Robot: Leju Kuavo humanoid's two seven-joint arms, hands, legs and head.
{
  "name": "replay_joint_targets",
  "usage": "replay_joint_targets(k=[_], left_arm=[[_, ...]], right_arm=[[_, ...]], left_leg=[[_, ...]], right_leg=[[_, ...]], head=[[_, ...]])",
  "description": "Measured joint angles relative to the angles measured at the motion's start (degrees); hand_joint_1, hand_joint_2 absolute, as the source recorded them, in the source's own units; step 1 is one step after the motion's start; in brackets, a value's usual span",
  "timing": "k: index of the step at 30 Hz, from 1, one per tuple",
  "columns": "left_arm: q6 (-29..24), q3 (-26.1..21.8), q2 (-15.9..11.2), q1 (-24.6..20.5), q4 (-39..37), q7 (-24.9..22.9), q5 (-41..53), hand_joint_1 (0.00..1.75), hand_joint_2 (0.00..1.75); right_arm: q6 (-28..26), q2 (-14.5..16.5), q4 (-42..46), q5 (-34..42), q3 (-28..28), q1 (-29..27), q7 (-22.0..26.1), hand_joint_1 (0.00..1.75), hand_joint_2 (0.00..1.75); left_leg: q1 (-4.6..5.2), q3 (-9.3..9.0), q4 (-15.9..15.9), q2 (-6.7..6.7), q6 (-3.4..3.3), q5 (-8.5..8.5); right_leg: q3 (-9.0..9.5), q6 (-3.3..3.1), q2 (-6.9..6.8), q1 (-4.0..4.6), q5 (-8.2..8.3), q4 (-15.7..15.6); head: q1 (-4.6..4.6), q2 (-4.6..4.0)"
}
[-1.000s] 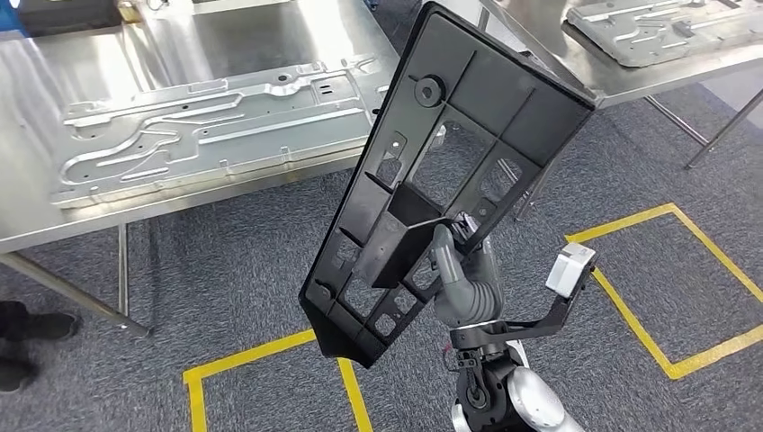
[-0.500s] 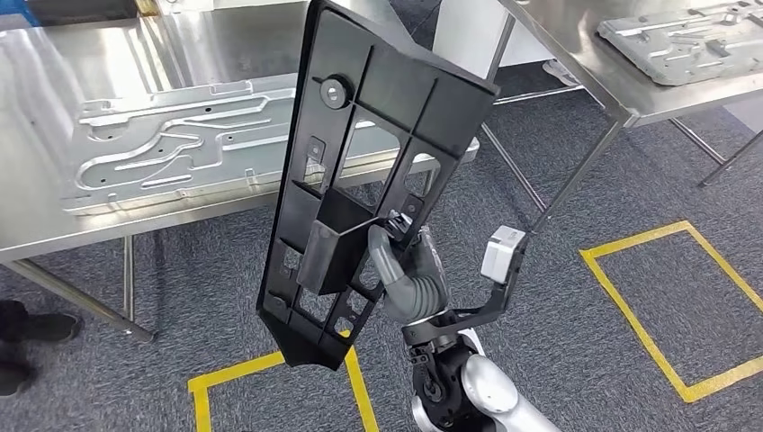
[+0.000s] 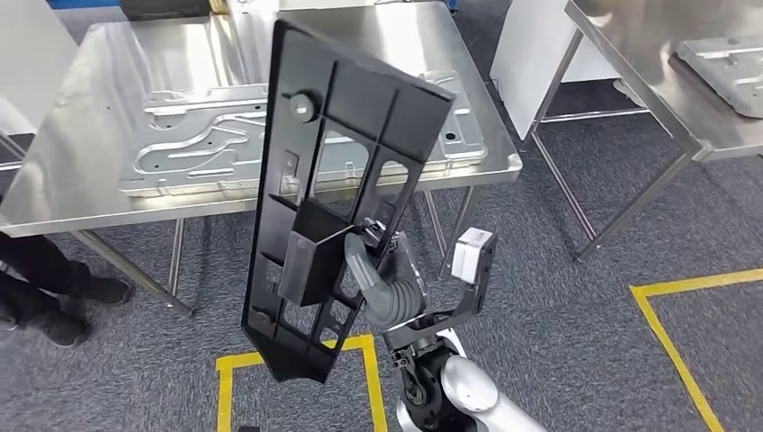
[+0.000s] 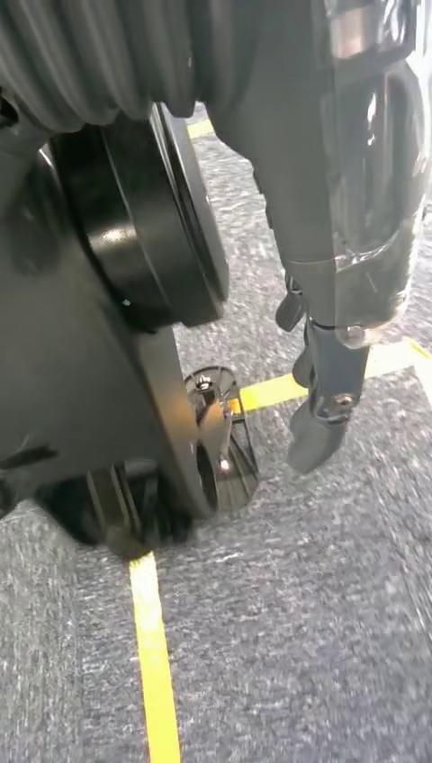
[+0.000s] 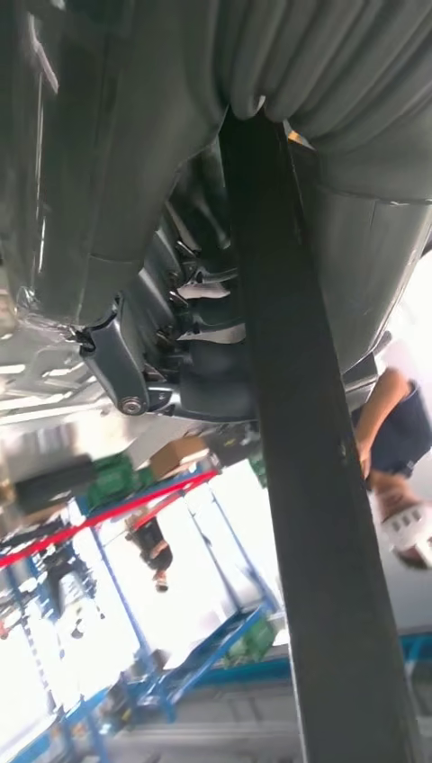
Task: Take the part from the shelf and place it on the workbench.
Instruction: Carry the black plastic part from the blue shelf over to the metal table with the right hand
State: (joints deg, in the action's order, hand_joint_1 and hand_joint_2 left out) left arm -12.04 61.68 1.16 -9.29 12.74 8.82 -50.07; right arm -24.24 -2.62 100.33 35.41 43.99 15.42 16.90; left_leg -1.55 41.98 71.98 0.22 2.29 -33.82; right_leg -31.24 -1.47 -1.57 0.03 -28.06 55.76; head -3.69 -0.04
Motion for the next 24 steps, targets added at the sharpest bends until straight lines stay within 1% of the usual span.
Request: replay_joint_targets(k=[1,2,3,4,5,6,7,8,9,10,11,12,13,14,15,16,17,18,19,20,21,22,23,24], left_arm=[[0.00,0.00,-0.04,0.08,0.00,-0.01,0.00,0.00,1.75],[0.00,0.00,-0.09,0.16,0.00,-0.01,0.00,0.00,1.75],[0.00,0.00,-0.14,0.22,0.00,-0.01,0.00,0.00,1.75],[0.00,0.00,-0.19,0.23,0.00,-0.01,0.01,0.00,1.75],[0.00,0.00,-0.23,0.19,0.00,-0.01,0.00,0.00,1.75],[0.00,0.00,-0.28,0.15,0.00,0.00,0.00,0.00,1.75],[0.00,0.00,-0.31,0.12,0.00,0.00,0.01,0.00,1.75],[0.00,0.00,-0.33,0.09,0.00,0.01,0.01,0.00,1.75],[0.00,0.00,-0.35,0.08,0.01,0.01,0.02,0.00,1.75],[0.00,0.00,-0.35,0.07,0.01,0.00,0.03,0.00,1.75],[-0.01,0.00,-0.34,0.03,0.02,0.00,0.04,0.00,1.75],[-0.01,0.00,-0.32,-0.05,0.02,-0.01,0.06,0.00,1.75],[-0.02,0.00,-0.29,-0.13,0.02,-0.01,0.09,0.00,1.75],[-0.04,0.00,-0.26,-0.21,0.02,-0.01,0.11,0.00,1.75],[-0.05,0.00,-0.24,-0.24,0.02,-0.03,0.13,0.00,1.75],[-0.06,0.00,-0.23,-0.22,0.02,-0.07,0.15,0.00,1.75],[-0.07,0.00,-0.26,-0.19,0.02,-0.13,0.17,0.00,1.75],[-0.07,0.00,-0.29,-0.17,0.02,-0.19,0.21,0.00,1.75],[-0.07,0.00,-0.32,-0.18,0.02,-0.26,0.25,0.00,1.75],[-0.07,0.00,-0.33,-0.22,0.02,-0.31,0.31,0.00,1.75],[-0.08,0.00,-0.35,-0.29,0.02,-0.35,0.38,0.00,1.75],[-0.09,0.00,-0.35,-0.34,0.02,-0.39,0.47,0.00,1.75],[-0.10,0.00,-0.37,-0.37,0.02,-0.42,0.55,0.00,1.75],[-0.11,0.00,-0.39,-0.35,0.02,-0.46,0.61,0.00,1.75]], right_arm=[[0.00,0.03,-0.22,0.00,0.05,-0.04,0.00,1.75,1.75],[0.00,0.09,-0.43,0.00,0.10,-0.05,0.00,1.75,1.75],[0.00,0.16,-0.59,0.00,0.17,-0.05,0.00,1.75,1.75],[0.00,0.24,-0.74,-0.01,0.22,-0.03,0.00,1.75,1.75],[0.00,0.32,-0.87,-0.02,0.25,0.01,-0.01,1.75,1.75],[0.00,0.39,-0.99,-0.03,0.29,0.06,-0.01,1.75,1.75],[0.00,0.44,-1.10,-0.04,0.34,0.12,-0.02,1.75,1.75],[0.00,0.50,-1.20,-0.05,0.39,0.18,-0.03,1.75,1.75],[0.01,0.55,-1.30,-0.08,0.43,0.24,-0.04,1.75,1.75],[0.01,0.61,-1.39,-0.11,0.46,0.31,-0.04,1.75,1.75],[0.02,0.66,-1.48,-0.20,0.49,0.39,-0.04,1.75,1.75],[0.03,0.68,-1.56,-0.30,0.53,0.44,-0.04,1.75,1.75],[0.04,0.64,-1.66,-0.38,0.58,0.45,-0.04,1.75,1.75],[0.04,0.58,-1.78,-0.46,0.65,0.41,-0.05,1.75,1.75],[0.04,0.50,-1.93,-0.49,0.73,0.36,-0.05,1.75,1.75],[0.05,0.43,-2.12,-0.50,0.81,0.33,-0.06,1.75,1.75],[0.06,0.38,-2.27,-0.51,0.90,0.34,-0.06,1.75,1.75],[0.08,0.37,-2.39,-0.52,0.98,0.38,-0.06,1.75,1.75],[0.10,0.37,-2.47,-0.53,1.06,0.44,-0.07,1.75,1.75],[0.14,0.39,-2.53,-0.54,1.14,0.53,-0.07,1.75,1.75],[0.19,0.40,-2.55,-0.55,1.21,0.62,-0.07,1.75,1.75],[0.26,0.40,-2.58,-0.55,1.27,0.71,-0.07,1.75,1.75],[0.33,0.42,-2.61,-0.54,1.32,0.77,-0.08,1.75,1.75],[0.40,0.47,-2.61,-0.48,1.34,0.84,-0.08,1.75,1.75]], left_leg=[[0.01,0.86,1.42,0.01,0.05,0.07],[0.05,0.69,0.87,0.15,0.04,1.13],[0.15,-0.64,-1.79,0.67,-0.06,3.05],[0.37,-2.58,-5.53,2.05,-0.28,4.80],[0.76,-4.29,-8.77,4.06,-0.71,6.00],[1.12,-5.45,-10.99,5.60,-1.21,6.60],[1.44,-5.85,-11.88,6.68,-1.69,6.54],[1.63,-5.76,-11.91,6.65,-2.11,6.52],[1.55,-5.69,-11.99,5.72,-2.39,6.60],[1.40,-5.70,-12.11,4.88,-2.59,6.69],[1.18,-5.74,-12.22,3.90,-2.80,6.80],[0.94,-5.81,-12.32,2.93,-2.98,6.92],[0.78,-5.84,-12.34,1.95,-3.11,7.00],[0.69,-5.83,-12.34,0.95,-3.20,7.06],[0.64,-5.82,-12.34,-0.07,-3.25,7.09],[0.60,-5.84,-12.33,-1.07,-3.27,7.11],[0.58,-5.88,-12.32,-2.06,-3.25,7.14],[0.55,-5.96,-12.32,-3.03,-3.19,7.18],[0.51,-6.05,-12.31,-3.95,-3.10,7.23],[0.53,-6.07,-12.31,-4.78,-2.91,7.32],[0.50,-5.97,-12.30,-5.51,-2.65,7.45],[0.43,-5.74,-12.29,-6.10,-2.33,7.63],[0.32,-5.45,-12.36,-6.57,-1.94,7.86],[0.19,-5.22,-12.49,-6.98,-1.52,8.10]], right_leg=[[0.05,0.00,-0.75,0.11,-0.28,0.24],[0.14,0.04,-1.43,0.19,-0.59,0.51],[0.29,0.17,-2.08,0.24,-0.96,0.82],[0.47,0.36,-2.67,0.29,-1.38,1.17],[0.61,0.63,-3.16,0.46,-1.81,1.53],[0.72,0.92,-3.60,0.60,-2.16,1.82],[0.81,1.18,-4.05,0.75,-2.41,2.00],[0.91,1.41,-4.57,0.85,-2.55,2.04],[1.08,1.62,-5.18,0.80,-2.72,2.00],[1.25,1.91,-5.24,0.74,-3.09,2.12],[1.14,2.24,-4.41,0.58,-3.91,2.87],[0.52,2.58,-2.96,0.38,-5.32,4.78],[-0.73,2.89,-1.18,0.17,-7.18,7.92],[-2.50,3.10,0.21,-0.01,-9.12,11.91],[-4.28,3.23,0.89,-0.11,-10.54,15.65],[-5.54,3.27,1.15,-0.15,-10.93,17.98],[-5.90,3.22,1.28,-0.18,-10.07,18.19],[-5.23,3.07,1.51,-0.20,-8.11,16.12],[-3.79,2.86,2.17,-0.26,-5.54,12.37],[-2.26,2.60,3.43,-0.34,-3.56,8.55],[-1.01,2.35,4.58,-0.42,-2.24,5.38],[-0.28,2.11,5.47,-0.45,-1.79,3.46],[-0.11,1.92,5.84,-0.41,-1.99,2.84],[-0.09,1.68,5.47,-0.34,-1.94,2.47]], head=[[0.23,0.00],[0.39,0.00],[0.51,0.00],[0.64,0.00],[0.79,0.00],[0.87,0.00],[0.87,0.00],[0.86,0.00],[0.80,0.00],[0.75,0.00],[0.65,0.00],[0.42,0.00],[0.09,0.00],[-0.28,0.00],[-0.64,0.00],[-0.93,0.00],[-1.20,0.00],[-1.43,0.00],[-1.66,0.00],[-1.81,0.00],[-1.86,0.00],[-1.93,0.00],[-1.91,0.00],[-1.91,0.00]])
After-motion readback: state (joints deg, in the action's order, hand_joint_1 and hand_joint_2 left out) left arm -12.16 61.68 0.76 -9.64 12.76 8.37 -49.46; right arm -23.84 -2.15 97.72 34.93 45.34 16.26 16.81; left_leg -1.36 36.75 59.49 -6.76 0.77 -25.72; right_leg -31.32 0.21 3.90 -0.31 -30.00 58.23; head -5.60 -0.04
